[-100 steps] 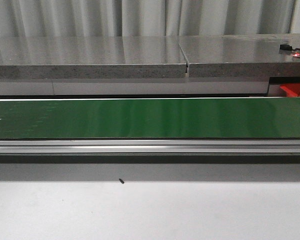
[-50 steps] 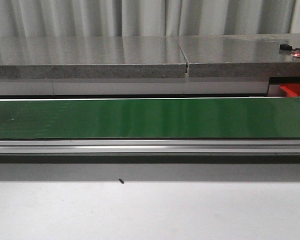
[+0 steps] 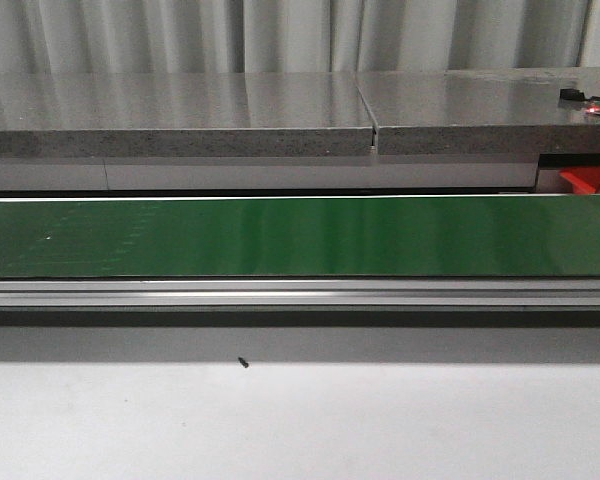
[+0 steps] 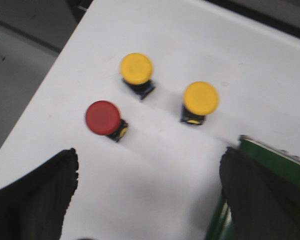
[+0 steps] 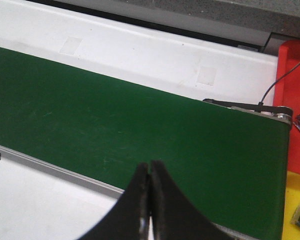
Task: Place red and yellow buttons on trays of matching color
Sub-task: 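Lower the red button onto the belt and open the left gripper, then grasp the other red push button with the left gripper and lift it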
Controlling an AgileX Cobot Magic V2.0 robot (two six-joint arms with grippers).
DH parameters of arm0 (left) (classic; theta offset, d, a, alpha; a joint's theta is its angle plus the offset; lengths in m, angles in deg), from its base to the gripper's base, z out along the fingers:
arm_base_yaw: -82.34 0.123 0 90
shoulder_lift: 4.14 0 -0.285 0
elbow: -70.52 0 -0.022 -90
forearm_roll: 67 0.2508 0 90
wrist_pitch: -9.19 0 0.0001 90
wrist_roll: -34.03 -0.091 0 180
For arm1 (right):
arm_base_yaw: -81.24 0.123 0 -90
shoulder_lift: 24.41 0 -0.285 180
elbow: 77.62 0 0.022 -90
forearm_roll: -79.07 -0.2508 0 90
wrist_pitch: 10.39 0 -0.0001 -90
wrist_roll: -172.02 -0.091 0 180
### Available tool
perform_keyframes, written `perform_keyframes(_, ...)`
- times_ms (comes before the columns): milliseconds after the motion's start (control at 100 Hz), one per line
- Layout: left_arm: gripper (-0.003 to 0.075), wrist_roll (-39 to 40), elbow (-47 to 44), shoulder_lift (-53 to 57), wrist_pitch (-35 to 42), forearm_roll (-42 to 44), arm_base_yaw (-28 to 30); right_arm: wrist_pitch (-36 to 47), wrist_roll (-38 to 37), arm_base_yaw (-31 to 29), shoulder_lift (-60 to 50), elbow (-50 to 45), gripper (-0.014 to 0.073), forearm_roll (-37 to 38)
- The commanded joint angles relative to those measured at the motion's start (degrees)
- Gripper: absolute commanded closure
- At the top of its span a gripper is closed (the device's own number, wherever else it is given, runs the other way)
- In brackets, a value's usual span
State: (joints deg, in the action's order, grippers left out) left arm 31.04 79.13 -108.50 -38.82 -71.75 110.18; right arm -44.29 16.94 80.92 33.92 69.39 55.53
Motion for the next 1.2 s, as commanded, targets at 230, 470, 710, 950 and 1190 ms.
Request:
perform_keyframes(230, 0.0153, 0.4, 2.0, -6.1, 6.7, 0.7, 4.5, 3.6, 0.6, 0.1, -0.5, 1.4, 0.0662, -0.7)
perform_keyframes(470, 0.0153, 0.4, 2.2, -11.6, 9.0, 1.2, 4.5, 3.6, 0.6, 0.1, -0.5, 1.4, 0.0662, -0.7)
perform_keyframes(710, 0.0153, 0.4, 2.2, -13.5, 12.6, 1.2, 4.4, 3.6, 0.6, 0.1, -0.5, 1.4, 0.0662, -0.7)
perform_keyframes(950, 0.0153, 0.4, 2.7, -15.3, 14.3, 0.7, 3.8, 3.6, 0.6, 0.1, -0.5, 1.4, 0.0662, -0.7)
perform_keyframes(1190, 0.0153, 0.2, 4.4, -16.7, 15.7, 0.0, 3.7, 3.6, 0.6, 0.1, -0.5, 1.4, 0.0662, -0.7)
